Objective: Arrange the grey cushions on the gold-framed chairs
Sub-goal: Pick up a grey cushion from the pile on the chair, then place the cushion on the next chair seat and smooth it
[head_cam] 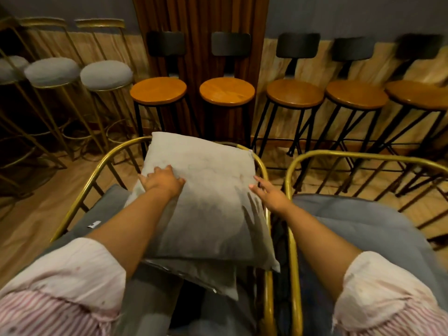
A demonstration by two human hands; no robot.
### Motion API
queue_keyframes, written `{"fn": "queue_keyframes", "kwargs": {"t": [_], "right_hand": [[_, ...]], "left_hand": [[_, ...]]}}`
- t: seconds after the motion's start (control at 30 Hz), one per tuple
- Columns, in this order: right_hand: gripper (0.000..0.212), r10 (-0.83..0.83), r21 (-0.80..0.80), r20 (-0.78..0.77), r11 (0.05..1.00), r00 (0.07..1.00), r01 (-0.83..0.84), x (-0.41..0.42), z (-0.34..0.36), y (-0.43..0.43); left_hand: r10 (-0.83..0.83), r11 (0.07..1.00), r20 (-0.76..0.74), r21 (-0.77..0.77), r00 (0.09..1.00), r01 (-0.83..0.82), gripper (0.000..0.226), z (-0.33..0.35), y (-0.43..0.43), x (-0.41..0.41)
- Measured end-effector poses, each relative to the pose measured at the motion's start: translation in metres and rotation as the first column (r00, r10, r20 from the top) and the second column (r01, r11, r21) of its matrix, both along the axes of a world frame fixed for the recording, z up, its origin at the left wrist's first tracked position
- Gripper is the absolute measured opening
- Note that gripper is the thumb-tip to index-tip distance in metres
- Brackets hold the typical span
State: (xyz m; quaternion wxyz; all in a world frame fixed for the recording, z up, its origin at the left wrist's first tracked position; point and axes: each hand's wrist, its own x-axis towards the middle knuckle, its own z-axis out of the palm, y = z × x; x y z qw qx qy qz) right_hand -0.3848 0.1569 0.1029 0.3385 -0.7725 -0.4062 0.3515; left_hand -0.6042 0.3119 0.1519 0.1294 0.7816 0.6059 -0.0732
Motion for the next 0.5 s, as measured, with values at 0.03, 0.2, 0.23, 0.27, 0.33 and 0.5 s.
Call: {"fn": "queue_keyframes", "kwargs": {"t": [0.03,0.2,0.23,0.27,0.33,0.5], "right_hand": [[0.057,-0.022,0.024,0.008,0.999,1.000,0.022,0.005,0.007,-0.018],[0.048,-0.099,0.091,0.068,0.992,0.993,0.093,0.049,0.027,-0.125],[0.047,-0.110,0.096,0.078,0.990,0.991,0.102,0.059,0.031,-0.150],[0.046,-0.122,0.100,0.081,0.988,0.989,0.114,0.071,0.033,-0.176],[0.046,-0.128,0.104,0.086,0.987,0.988,0.119,0.094,0.032,-0.226],[0.049,-0.199,0.013,0.113,0.980,0.974,0.198,0.154,0.011,-0.341]], "left_hand": [[-0.003,1.000,0.004,-0.001,1.000,0.003,0.063,0.004,-0.016,0.006],[-0.075,0.995,0.147,-0.056,0.986,0.084,0.064,0.011,-0.109,0.058],[-0.103,0.990,0.180,-0.072,0.978,0.117,0.066,0.009,-0.131,0.073],[-0.132,0.984,0.209,-0.089,0.969,0.153,0.067,0.007,-0.156,0.088],[-0.191,0.968,0.245,-0.110,0.950,0.223,0.066,0.004,-0.205,0.118],[-0.260,0.930,0.305,-0.176,0.916,0.322,0.061,-0.011,-0.309,0.176]]}}
